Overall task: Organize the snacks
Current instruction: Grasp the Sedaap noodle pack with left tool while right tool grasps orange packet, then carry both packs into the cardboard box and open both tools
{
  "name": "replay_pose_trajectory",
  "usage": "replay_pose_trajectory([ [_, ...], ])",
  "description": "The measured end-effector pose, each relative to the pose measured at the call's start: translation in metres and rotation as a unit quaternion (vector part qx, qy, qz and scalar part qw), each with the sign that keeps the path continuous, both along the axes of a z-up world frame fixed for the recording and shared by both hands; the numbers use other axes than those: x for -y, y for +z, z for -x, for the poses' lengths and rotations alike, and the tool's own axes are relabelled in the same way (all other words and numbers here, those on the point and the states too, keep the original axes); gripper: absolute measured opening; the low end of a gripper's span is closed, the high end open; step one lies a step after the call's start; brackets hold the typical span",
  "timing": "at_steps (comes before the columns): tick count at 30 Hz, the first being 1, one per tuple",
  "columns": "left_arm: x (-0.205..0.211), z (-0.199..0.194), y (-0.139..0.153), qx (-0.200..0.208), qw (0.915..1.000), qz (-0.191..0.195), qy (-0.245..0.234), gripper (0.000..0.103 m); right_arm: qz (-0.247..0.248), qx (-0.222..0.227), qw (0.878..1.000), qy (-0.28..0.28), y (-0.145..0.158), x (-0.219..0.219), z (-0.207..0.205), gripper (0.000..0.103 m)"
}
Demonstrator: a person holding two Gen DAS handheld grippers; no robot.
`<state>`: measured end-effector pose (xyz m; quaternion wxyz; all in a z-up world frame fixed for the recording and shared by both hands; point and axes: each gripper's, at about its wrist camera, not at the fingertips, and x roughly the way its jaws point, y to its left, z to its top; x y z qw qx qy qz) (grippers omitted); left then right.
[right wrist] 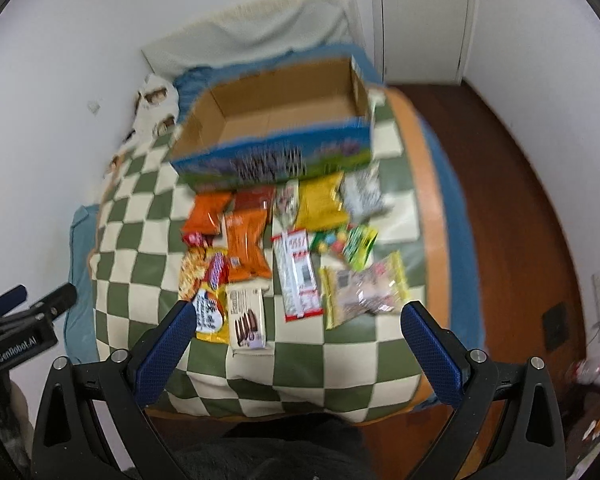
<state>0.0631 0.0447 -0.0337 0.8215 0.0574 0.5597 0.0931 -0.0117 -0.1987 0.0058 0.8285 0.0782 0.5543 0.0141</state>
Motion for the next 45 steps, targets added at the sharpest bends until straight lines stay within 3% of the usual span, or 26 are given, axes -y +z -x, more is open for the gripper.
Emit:
replay_pose_trajectory([
  [2,-0.009,-0.015,-0.025,-0.027,0.9994,-0.020,-0.003,0.103,-0.011,-0.025,1.000,0.001,-0.031,-0.004,-0.011,0.100],
  [5,-0.022,-0.037,-0.064,-0.064,0.9979,-0.014,-0.007,0.103,-0.022,-0.064,0.998,0.007,-0.081,-0.016,-0.024,0.095],
  [10,-0.020,-0.075,-0.137,-0.136,0.9894,0.046,-0.019,0.103,-0.031,-0.117,0.992,0.020,-0.156,-0.040,-0.036,0.073],
  [17,0.003,-0.110,-0.239,-0.218,0.9727,0.063,-0.049,0.102,-0.027,-0.141,0.989,0.016,-0.209,-0.065,-0.041,0.070],
  [18,0.003,-0.111,-0.245,-0.216,0.9726,0.069,-0.053,0.101,-0.029,-0.144,0.989,0.014,-0.212,-0.067,-0.041,0.070],
  [22,-0.007,-0.105,-0.243,-0.197,0.9717,0.118,-0.054,0.076,-0.035,-0.146,0.989,0.004,-0.216,-0.074,-0.042,0.071],
  [25,-0.024,-0.093,-0.233,-0.177,0.9781,0.098,-0.047,0.073,-0.038,-0.132,0.990,-0.007,-0.209,-0.076,-0.052,0.071],
  [33,-0.117,-0.079,-0.224,-0.159,0.9804,0.107,0.046,0.075,-0.024,-0.096,0.995,0.004,-0.208,-0.102,-0.121,0.074],
  [39,-0.117,-0.085,-0.239,-0.173,0.9762,0.123,0.045,0.086,0.059,-0.113,0.990,0.057,-0.225,-0.147,-0.165,0.074],
  [45,-0.105,-0.078,-0.248,-0.156,0.9820,0.099,0.039,0.084,0.150,-0.156,0.973,0.083,-0.259,-0.173,-0.175,0.071],
])
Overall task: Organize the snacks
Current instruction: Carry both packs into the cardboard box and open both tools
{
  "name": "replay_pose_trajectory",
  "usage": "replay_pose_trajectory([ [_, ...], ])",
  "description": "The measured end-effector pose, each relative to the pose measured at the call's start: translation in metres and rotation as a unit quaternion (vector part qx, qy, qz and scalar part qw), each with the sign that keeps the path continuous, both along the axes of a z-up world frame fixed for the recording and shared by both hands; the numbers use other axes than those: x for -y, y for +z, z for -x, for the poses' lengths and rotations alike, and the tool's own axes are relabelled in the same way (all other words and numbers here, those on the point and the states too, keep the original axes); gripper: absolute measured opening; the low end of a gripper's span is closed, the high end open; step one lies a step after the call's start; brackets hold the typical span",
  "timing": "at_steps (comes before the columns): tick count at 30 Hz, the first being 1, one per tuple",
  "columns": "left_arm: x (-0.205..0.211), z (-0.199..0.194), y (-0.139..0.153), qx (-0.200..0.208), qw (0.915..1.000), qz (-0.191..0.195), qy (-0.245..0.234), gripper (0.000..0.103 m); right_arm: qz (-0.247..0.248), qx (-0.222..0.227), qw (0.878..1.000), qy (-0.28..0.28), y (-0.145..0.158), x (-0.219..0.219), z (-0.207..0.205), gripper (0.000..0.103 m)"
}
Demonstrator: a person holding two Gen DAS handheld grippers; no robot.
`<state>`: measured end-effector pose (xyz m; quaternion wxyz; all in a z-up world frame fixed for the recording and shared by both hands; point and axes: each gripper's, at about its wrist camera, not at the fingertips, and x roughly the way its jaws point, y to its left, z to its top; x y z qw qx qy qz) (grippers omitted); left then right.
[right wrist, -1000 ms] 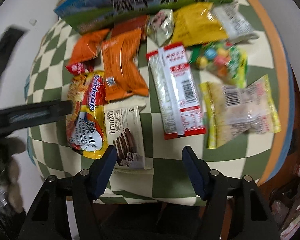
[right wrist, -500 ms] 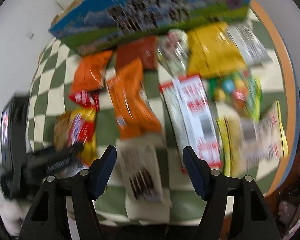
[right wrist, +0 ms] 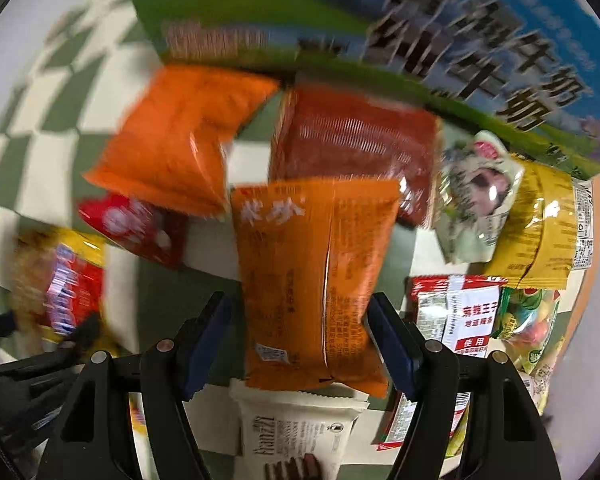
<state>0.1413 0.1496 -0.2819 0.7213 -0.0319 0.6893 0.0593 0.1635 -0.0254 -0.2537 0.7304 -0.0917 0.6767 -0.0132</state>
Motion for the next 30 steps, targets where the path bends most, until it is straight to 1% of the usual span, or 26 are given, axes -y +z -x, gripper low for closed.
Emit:
replay_pose_trajectory([
  [1,-0.006,0.005,-0.001,0.007,1.0000,0.002,0.002,0.084,0.008,0.000,1.000,0.003,-0.003,-0.002,-0.001,0.066],
  [2,-0.007,0.011,0.001,0.011,0.9999,0.002,0.004,0.084,0.011,0.004,1.000,0.010,-0.004,-0.004,-0.001,0.063],
  [3,-0.011,0.012,0.008,0.015,0.9999,0.001,0.005,0.084,0.011,0.009,1.000,0.014,-0.003,-0.005,-0.001,0.062],
  [4,-0.004,0.013,0.014,0.020,0.9998,0.001,0.007,0.084,0.011,0.013,1.000,0.017,-0.002,-0.007,-0.002,0.059],
  [5,-0.005,0.018,0.020,0.027,0.9996,0.004,0.009,0.084,0.008,0.016,1.000,0.017,0.001,-0.008,-0.003,0.058],
  [7,-0.012,0.021,0.026,0.037,0.9992,0.010,0.008,0.084,-0.004,0.024,1.000,0.015,0.011,-0.006,-0.004,0.056],
  [8,-0.012,0.027,0.029,0.044,0.9989,0.012,0.007,0.084,-0.008,0.028,0.999,0.013,0.021,0.003,0.001,0.056],
  [9,-0.010,0.023,0.034,0.050,0.9987,0.013,0.005,0.084,-0.015,0.032,0.999,0.011,0.027,0.004,0.000,0.056],
  [12,-0.010,0.034,0.051,0.068,0.9975,0.021,-0.002,0.084,-0.055,0.041,0.998,-0.002,0.053,0.013,-0.001,0.055],
  [17,0.003,0.046,0.106,0.104,0.9931,0.051,-0.012,0.084,-0.134,0.061,0.989,-0.016,0.111,0.039,0.004,0.055],
  [19,0.012,0.035,0.144,0.120,0.9906,0.064,-0.017,0.084,-0.161,0.068,0.984,-0.020,0.134,0.053,0.006,0.055],
  [21,0.024,0.024,0.175,0.139,0.9870,0.078,-0.019,0.084,-0.187,0.081,0.979,-0.021,0.159,0.068,0.006,0.055],
  [23,0.044,-0.001,0.209,0.152,0.9839,0.090,-0.025,0.084,-0.204,0.096,0.974,-0.021,0.189,0.090,-0.002,0.055],
  [24,0.054,-0.016,0.228,0.158,0.9825,0.095,-0.029,0.084,-0.211,0.101,0.972,-0.022,0.201,0.092,0.001,0.055],
  [26,0.073,-0.049,0.246,0.167,0.9798,0.103,-0.040,0.084,-0.222,0.112,0.968,-0.023,0.225,0.115,-0.017,0.055],
  [27,0.084,-0.065,0.253,0.168,0.9790,0.106,-0.046,0.084,-0.226,0.118,0.967,-0.024,0.232,0.121,-0.028,0.056],
  [30,0.111,-0.123,0.254,0.160,0.9794,0.106,-0.064,0.084,-0.225,0.135,0.965,-0.027,0.251,0.151,-0.070,0.056],
])
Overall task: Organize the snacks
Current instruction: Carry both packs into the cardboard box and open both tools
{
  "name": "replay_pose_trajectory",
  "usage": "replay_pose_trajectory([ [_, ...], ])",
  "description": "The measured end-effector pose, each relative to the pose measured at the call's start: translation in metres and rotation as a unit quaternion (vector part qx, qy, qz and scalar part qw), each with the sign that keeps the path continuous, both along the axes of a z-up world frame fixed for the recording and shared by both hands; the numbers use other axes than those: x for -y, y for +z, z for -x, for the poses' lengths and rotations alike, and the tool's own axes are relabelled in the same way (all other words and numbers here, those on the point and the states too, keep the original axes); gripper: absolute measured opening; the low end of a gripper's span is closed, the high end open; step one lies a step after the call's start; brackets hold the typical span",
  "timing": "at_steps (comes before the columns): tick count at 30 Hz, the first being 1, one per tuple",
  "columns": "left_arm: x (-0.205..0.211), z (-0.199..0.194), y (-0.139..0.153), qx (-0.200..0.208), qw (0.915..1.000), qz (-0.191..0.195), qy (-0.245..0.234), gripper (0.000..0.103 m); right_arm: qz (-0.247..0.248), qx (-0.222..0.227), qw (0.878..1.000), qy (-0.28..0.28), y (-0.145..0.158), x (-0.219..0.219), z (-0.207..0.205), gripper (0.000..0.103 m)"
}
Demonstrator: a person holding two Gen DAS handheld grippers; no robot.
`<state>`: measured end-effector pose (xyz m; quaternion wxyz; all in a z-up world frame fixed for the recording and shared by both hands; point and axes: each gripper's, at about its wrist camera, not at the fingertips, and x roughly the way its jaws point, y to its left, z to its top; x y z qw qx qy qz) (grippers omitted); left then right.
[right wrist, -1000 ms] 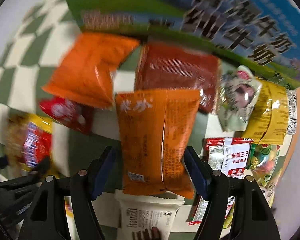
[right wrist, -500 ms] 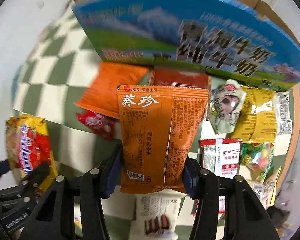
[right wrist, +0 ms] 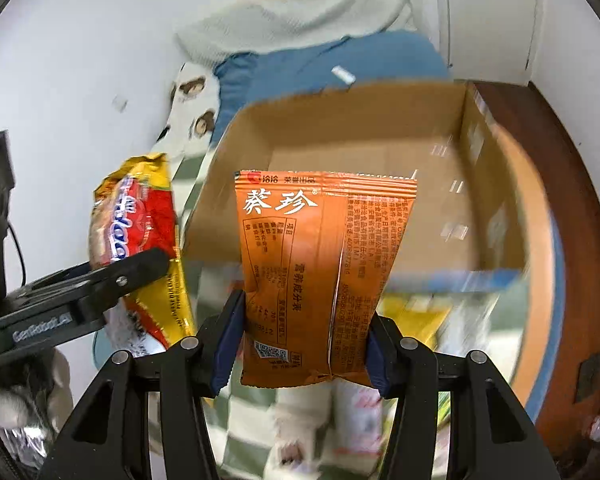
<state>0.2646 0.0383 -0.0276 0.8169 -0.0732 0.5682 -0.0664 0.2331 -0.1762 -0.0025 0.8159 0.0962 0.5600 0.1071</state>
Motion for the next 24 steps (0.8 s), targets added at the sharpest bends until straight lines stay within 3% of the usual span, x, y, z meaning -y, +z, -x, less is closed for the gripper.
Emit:
replay_pose_trajectory([
  [4,0.033,-0.073,-0.019,-0.033,0.9993,-0.008,-0.016,0.084,-0.004,-0.018,1.000,0.001,-0.016,0.028,-0.074,0.056],
  [9,0.062,-0.149,-0.074,-0.093,0.9950,-0.020,-0.028,0.084,-0.001,-0.071,0.997,0.002,-0.067,0.052,-0.142,0.056],
  [15,0.079,-0.191,-0.117,-0.136,0.9900,-0.019,-0.032,0.084,0.016,-0.109,0.994,0.009,-0.119,0.066,-0.184,0.056],
  [19,0.085,-0.200,-0.129,-0.151,0.9873,-0.031,-0.037,0.084,0.023,-0.118,0.993,0.013,-0.136,0.070,-0.194,0.057],
  [21,0.084,-0.207,-0.133,-0.155,0.9869,-0.037,-0.027,0.084,0.024,-0.126,0.992,0.008,-0.144,0.073,-0.197,0.064],
  [23,0.086,-0.207,-0.134,-0.150,0.9871,-0.047,-0.034,0.085,0.023,-0.131,0.991,0.003,-0.154,0.069,-0.203,0.093],
  [24,0.089,-0.207,-0.134,-0.147,0.9872,-0.052,-0.036,0.090,0.023,-0.134,0.991,0.003,-0.156,0.070,-0.205,0.095],
])
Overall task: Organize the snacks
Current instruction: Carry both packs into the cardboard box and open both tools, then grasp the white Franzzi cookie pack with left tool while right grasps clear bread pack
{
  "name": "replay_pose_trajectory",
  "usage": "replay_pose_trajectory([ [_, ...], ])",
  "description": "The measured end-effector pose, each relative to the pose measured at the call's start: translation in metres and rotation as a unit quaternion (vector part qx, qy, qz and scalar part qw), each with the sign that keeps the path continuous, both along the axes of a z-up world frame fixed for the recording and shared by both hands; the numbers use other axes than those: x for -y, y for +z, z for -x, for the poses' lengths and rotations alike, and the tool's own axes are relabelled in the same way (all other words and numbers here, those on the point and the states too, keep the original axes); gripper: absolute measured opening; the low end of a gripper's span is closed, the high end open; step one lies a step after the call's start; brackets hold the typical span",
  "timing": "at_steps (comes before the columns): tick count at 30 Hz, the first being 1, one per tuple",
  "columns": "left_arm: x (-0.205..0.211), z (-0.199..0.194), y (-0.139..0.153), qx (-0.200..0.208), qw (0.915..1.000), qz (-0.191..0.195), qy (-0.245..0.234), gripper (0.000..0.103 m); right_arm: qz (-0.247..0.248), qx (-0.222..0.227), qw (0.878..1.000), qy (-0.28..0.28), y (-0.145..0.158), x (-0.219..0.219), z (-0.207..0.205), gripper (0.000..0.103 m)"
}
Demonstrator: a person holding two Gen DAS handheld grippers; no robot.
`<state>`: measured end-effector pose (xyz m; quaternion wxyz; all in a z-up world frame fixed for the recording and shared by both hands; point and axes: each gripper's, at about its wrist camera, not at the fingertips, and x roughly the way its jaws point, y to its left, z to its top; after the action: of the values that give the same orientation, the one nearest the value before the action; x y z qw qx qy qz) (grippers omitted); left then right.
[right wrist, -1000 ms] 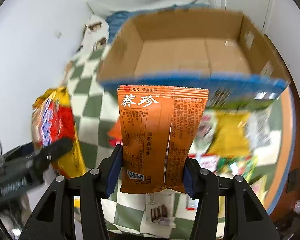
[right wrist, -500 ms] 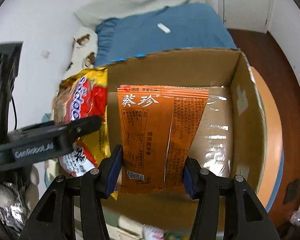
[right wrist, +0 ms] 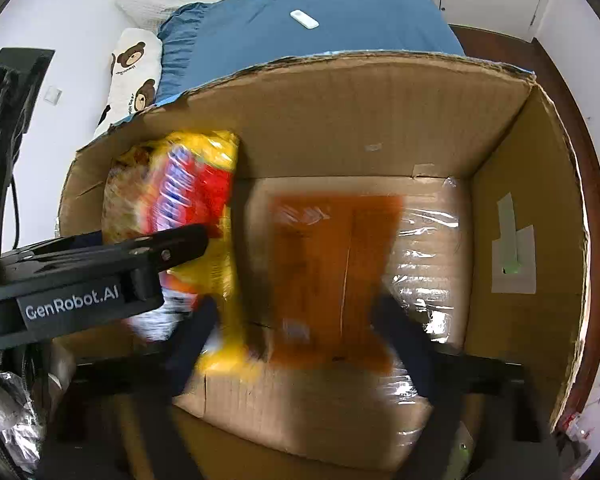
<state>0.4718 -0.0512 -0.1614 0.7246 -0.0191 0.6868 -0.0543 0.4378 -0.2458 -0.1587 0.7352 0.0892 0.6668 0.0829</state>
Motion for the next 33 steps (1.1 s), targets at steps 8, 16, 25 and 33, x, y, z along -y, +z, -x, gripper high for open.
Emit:
replay_pose_trajectory([
  [8,-0.008,0.013,0.022,0.019,0.9998,0.007,0.006,0.095,0.019,-0.012,1.000,-0.001,-0.002,0.003,0.009,0.097],
  [16,-0.031,0.043,0.058,0.068,0.9976,-0.002,0.015,0.095,0.039,0.006,0.999,-0.017,0.028,-0.004,0.044,0.097],
  [25,-0.051,0.088,0.085,0.103,0.9945,0.001,0.022,0.095,0.044,0.048,0.998,-0.027,0.071,-0.016,0.075,0.097],
  [33,-0.059,0.136,0.123,0.151,0.9880,0.012,0.033,0.095,0.049,0.097,0.994,-0.026,0.111,-0.020,0.117,0.097],
])
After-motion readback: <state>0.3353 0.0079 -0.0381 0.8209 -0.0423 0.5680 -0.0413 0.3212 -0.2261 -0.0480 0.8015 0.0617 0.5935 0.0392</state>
